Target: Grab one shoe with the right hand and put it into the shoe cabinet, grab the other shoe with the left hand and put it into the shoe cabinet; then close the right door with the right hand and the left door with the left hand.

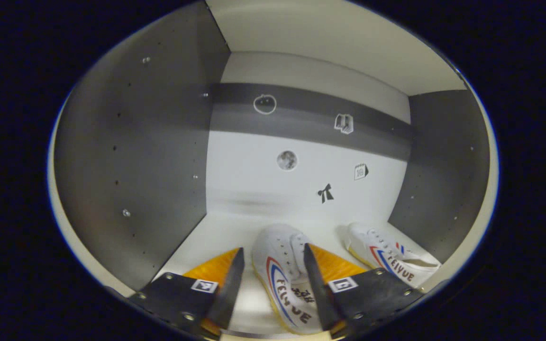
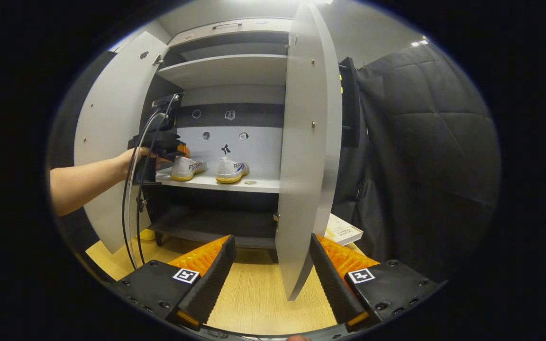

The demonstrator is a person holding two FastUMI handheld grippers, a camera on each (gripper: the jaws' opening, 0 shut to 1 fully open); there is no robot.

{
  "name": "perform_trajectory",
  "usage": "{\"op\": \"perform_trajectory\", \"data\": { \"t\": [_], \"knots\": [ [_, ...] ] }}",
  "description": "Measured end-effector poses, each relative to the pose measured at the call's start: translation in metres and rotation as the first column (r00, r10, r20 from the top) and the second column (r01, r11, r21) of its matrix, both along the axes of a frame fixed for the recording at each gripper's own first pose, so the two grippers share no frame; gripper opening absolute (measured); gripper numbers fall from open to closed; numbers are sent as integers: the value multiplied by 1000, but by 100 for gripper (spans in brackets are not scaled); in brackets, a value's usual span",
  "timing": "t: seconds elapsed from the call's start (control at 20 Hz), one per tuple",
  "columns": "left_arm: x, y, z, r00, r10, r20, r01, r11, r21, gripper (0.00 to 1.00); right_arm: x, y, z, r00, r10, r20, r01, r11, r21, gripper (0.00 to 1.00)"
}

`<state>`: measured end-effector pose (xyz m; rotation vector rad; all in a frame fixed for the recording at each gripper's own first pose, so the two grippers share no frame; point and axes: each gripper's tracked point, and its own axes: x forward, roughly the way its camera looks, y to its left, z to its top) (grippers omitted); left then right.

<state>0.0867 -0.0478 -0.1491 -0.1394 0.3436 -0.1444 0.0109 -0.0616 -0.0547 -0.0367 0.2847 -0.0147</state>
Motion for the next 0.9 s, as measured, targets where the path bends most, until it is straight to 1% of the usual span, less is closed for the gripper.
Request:
{"op": "perform_trajectory", "data": {
  "t": [0.1,0.2,0.25,0.3,0.4,0.55,0.65,0.75,0.9],
  "knots": [
    [-14,6,22,998,3,58,-6,999,50,89,-1,2,7,1000,4,16,-4,1000,9,98],
    [-37,2,50,992,-13,129,2,996,85,89,-1,3,13,999,10,32,-11,1000,8,98],
    [-54,0,68,986,-27,167,12,996,89,88,-2,4,16,999,14,38,-15,1000,8,98],
    [-70,-3,85,979,-38,202,21,996,83,89,-2,5,18,999,18,42,-19,1000,9,98],
    [-108,-9,116,960,-80,267,62,995,73,89,-5,6,23,998,22,57,-23,1000,15,98],
    [-156,-10,150,932,-113,344,89,992,86,88,-8,10,30,997,33,72,-36,999,35,98],
    [-190,-8,160,925,-134,357,107,990,93,88,-9,12,36,996,42,84,-45,998,37,98],
    [-221,-2,166,920,-137,367,107,989,101,88,-9,14,42,994,49,99,-53,998,33,98],
    [-261,16,165,928,-115,356,87,992,92,88,-9,20,53,991,66,120,-71,997,39,98]
  ]
}}
